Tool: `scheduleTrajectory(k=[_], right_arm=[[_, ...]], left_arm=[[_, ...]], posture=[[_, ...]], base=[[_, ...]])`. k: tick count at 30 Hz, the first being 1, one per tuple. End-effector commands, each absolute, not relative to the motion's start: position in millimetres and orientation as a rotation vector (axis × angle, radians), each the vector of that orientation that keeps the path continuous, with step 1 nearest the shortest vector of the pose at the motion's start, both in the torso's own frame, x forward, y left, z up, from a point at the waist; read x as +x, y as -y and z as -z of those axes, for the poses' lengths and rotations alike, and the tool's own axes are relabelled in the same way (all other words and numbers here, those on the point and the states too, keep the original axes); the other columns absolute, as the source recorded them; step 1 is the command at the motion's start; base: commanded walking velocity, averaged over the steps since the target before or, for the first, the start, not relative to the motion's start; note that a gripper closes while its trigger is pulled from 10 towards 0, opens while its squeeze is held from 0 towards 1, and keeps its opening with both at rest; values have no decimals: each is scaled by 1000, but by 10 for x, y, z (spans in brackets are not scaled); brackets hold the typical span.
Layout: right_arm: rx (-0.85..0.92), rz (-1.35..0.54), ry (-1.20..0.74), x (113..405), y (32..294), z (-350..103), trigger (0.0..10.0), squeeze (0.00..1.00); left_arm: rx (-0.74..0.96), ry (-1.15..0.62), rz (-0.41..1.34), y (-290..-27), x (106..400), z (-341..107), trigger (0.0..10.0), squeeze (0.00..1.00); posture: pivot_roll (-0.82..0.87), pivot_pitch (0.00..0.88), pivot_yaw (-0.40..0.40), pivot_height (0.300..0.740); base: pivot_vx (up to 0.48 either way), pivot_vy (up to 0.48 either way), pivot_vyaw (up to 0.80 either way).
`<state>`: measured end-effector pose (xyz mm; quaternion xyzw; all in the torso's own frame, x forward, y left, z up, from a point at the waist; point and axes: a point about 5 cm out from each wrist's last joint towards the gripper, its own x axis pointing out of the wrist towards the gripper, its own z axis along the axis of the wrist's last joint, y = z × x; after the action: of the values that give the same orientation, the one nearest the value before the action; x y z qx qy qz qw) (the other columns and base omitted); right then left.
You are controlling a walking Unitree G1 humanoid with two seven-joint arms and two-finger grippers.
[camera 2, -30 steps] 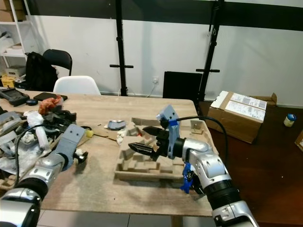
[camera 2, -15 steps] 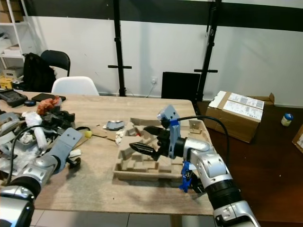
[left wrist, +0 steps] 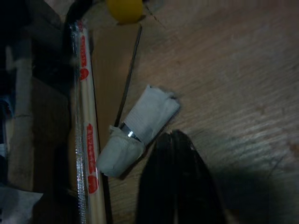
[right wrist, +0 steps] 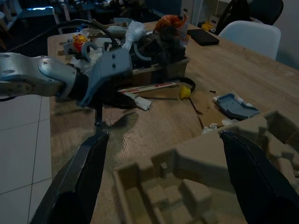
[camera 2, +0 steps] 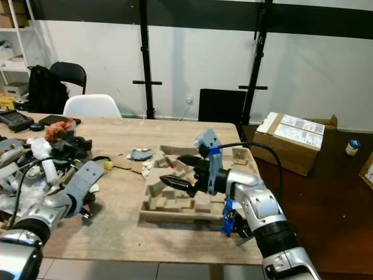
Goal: Picking trash to rubbish bin
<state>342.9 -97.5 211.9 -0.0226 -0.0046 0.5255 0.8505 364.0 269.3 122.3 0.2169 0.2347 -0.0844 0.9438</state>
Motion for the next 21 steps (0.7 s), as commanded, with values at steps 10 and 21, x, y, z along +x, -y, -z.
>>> scheduleTrajectory(k=[10,21], right_arm=[[-31,-1056,37,3495,1029,-2191,10000,0],[-27,-1056,35,3501,1013,-2178,10000,0]], left_arm=[[-312,68,199,-2648,3843,-1927,0,0],[-505,207,475,-2550,3778,-2031,0,0]], posture=[[93,0,-44,740],[93,0,-45,740]], base=[[0,0,0],[0,0,0]])
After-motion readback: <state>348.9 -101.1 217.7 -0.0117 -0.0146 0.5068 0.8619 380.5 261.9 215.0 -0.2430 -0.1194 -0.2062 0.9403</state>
